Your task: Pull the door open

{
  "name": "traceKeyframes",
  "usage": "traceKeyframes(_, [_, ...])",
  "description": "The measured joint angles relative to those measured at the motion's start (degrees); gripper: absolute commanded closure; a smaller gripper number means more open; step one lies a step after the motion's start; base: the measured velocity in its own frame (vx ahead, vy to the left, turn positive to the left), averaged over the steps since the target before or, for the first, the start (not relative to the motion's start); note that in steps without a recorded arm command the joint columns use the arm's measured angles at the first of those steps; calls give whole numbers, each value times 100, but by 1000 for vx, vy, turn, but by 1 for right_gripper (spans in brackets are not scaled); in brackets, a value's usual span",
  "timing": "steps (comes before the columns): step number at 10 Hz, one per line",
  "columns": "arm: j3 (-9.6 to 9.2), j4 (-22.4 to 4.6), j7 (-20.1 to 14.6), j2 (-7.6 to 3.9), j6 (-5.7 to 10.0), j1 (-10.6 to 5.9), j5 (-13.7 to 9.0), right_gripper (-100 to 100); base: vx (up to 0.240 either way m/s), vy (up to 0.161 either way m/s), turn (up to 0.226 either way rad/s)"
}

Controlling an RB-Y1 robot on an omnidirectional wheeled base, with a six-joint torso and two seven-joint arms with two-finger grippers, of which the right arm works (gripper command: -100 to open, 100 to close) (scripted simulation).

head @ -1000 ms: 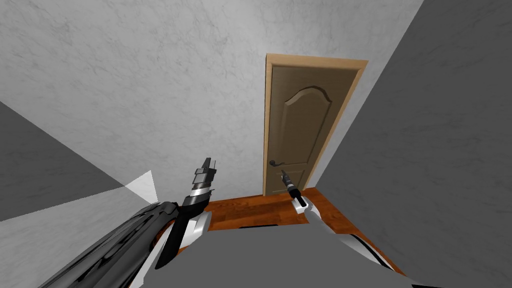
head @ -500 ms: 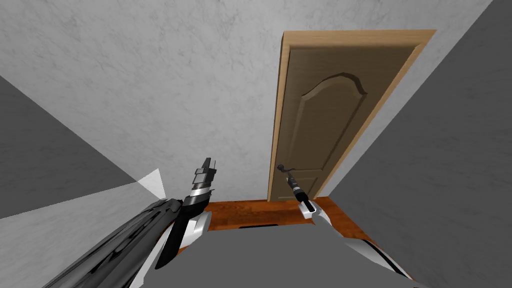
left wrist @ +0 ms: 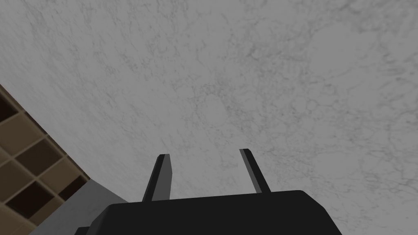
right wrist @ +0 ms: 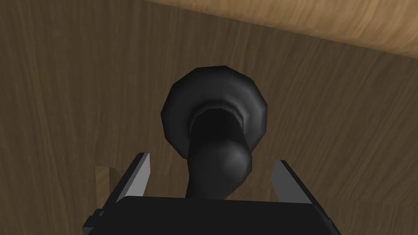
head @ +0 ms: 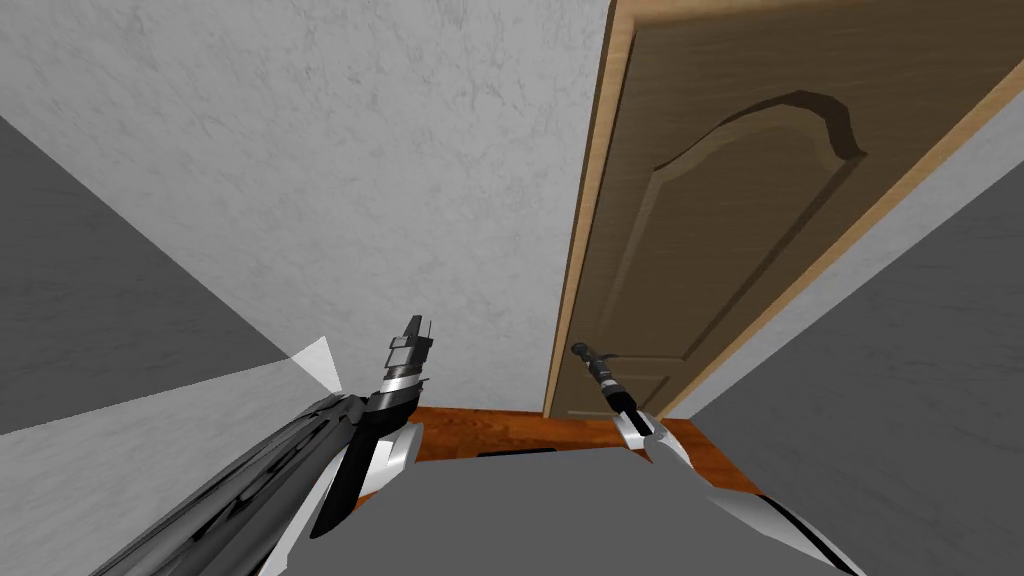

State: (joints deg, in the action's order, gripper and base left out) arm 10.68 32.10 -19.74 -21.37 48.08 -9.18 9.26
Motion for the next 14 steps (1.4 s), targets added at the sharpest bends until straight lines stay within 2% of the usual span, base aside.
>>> traceKeyframes(6, [-6,7,3,14,-27,6,3,100,-31,-8,16])
traceKeyframes(9, [-103,100,-200,-103,93,102,105,100,-174,-57,80])
traceKeyframes(10, [-148,30,-282,-163,199,104,152,100,-214,-75,90])
traceKeyframes(14, [-368,94,-652,-334,496,328,372,100,-209,-105,103])
